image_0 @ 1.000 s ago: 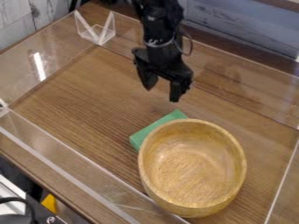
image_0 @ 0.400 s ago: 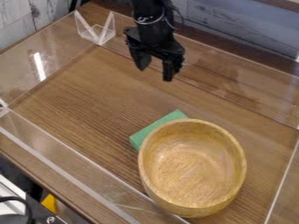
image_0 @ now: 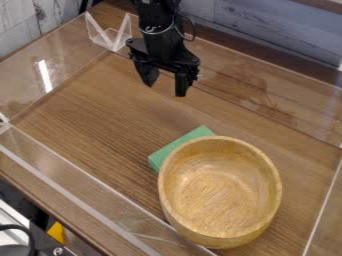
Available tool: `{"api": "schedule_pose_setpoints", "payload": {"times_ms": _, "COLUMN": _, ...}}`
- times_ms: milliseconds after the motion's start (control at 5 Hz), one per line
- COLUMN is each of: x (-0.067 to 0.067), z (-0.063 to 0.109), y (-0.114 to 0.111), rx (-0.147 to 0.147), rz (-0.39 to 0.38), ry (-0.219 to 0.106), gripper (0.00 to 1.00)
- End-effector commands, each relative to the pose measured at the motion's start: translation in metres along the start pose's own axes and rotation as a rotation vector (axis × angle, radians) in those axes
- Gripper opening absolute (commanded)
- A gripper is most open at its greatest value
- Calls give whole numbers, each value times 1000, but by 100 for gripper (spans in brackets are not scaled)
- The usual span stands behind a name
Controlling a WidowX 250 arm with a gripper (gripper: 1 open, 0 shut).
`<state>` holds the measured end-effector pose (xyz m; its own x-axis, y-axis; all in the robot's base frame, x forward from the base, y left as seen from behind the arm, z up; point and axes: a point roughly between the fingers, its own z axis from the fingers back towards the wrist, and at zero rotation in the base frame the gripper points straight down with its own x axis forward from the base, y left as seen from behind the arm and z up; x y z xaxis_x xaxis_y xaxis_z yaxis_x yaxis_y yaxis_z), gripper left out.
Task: Remove the green block from inside the brown bowl and put it on the table
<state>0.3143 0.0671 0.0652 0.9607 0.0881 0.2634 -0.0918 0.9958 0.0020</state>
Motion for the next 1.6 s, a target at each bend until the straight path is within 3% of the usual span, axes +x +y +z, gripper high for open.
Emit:
{"api": "schedule_pose_setpoints", "payload": {"times_ms": 0, "x": 11, "z": 24, "y": 6, "rx": 17, "rz": 42, "ry": -55, "gripper": 100}}
{"api": "schedule_pose_setpoints", "payload": {"times_ms": 400, "x": 16, "z": 17, "y": -3, "rx": 47, "rz": 147, "ry": -55, "gripper": 100}}
{"api": "schedule_pose_setpoints", "payload": {"times_ms": 600, "x": 20, "z": 17, "y": -13, "rx": 43, "rz": 135, "ry": -48, "gripper": 100}}
{"api": "schedule_pose_setpoints", "payload": {"times_ms": 800, "x": 23, "z": 18, "y": -22, "rx": 37, "rz": 112, "ry": -41, "gripper": 100}}
{"api": "schedule_pose_setpoints", "payload": {"times_ms": 1000, "x": 25, "z": 13, "y": -23, "rx": 15, "rz": 39, "ry": -34, "gripper": 100}}
{"api": "schedule_pose_setpoints", "payload": {"times_ms": 1400, "x": 26, "z": 2, "y": -14, "rx": 7, "rz": -69, "ry": -36, "gripper": 100}}
